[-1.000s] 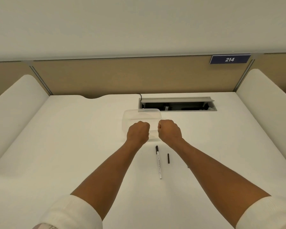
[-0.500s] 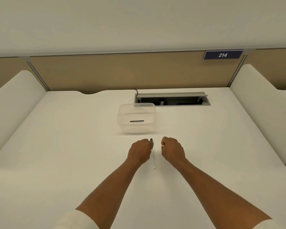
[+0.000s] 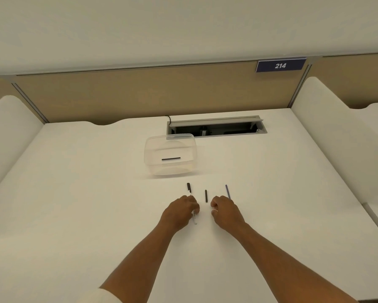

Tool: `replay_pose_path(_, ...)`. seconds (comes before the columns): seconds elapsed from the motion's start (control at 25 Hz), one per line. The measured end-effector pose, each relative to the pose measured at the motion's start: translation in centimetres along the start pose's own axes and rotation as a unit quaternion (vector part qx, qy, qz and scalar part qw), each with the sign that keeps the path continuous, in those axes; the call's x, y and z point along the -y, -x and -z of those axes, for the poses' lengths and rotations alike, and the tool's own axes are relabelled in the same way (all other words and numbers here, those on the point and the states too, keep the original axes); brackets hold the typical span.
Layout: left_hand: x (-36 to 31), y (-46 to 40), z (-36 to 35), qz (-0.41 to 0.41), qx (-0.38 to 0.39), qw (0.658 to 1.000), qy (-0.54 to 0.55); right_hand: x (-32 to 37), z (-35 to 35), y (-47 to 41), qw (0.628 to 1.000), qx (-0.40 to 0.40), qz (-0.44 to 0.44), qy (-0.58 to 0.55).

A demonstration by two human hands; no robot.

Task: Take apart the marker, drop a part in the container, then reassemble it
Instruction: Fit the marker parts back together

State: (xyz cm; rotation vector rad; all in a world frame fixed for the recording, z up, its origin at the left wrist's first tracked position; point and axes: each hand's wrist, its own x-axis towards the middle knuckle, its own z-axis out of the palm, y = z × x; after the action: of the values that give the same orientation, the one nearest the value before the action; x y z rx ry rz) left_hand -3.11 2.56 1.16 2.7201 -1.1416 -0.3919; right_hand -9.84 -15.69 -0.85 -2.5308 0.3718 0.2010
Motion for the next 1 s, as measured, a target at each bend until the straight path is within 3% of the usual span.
replay_pose_path(0.52, 0.9, 0.4, 0.1, -0.079, -0.041, 0.991, -0.104, -0.2, 0.1, 0.0, 1.0, 0.004, 0.004, -0.003)
replay_pose_path(0.76, 0.9, 0.2, 1.6, -0.025, -0.058, 0.996, -0.055, -0.4, 2.4, -1.1, 0.997, -0.051, 0.001, -0.058)
replay_pose_path(1.0, 0.7, -0.8, 3.1, 0.013, -0.096, 0.995, -0.01, -2.2, 4.3, -3.0, 0.995, -0.067, -0.068, -0.042)
